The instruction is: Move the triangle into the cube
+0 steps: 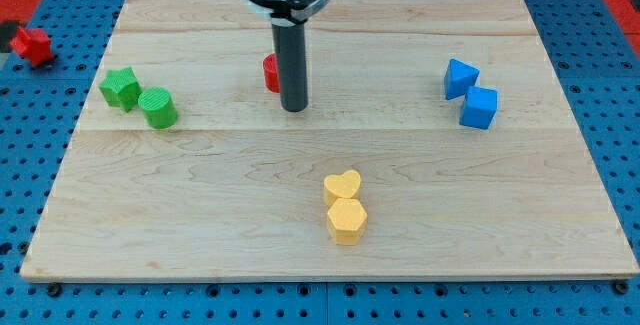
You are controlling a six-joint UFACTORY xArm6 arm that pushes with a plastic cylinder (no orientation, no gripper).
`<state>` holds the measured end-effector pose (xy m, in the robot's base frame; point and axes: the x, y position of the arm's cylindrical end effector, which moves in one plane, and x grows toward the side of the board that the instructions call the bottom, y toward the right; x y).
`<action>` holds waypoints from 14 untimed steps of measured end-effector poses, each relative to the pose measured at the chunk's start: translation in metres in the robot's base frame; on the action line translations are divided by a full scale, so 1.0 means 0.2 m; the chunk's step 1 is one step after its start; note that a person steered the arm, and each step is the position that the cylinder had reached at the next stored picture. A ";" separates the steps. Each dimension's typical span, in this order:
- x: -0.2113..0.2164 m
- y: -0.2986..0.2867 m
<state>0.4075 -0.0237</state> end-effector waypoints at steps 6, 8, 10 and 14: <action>-0.72 0.53; -0.71 0.53; -0.68 0.80; -0.54 0.81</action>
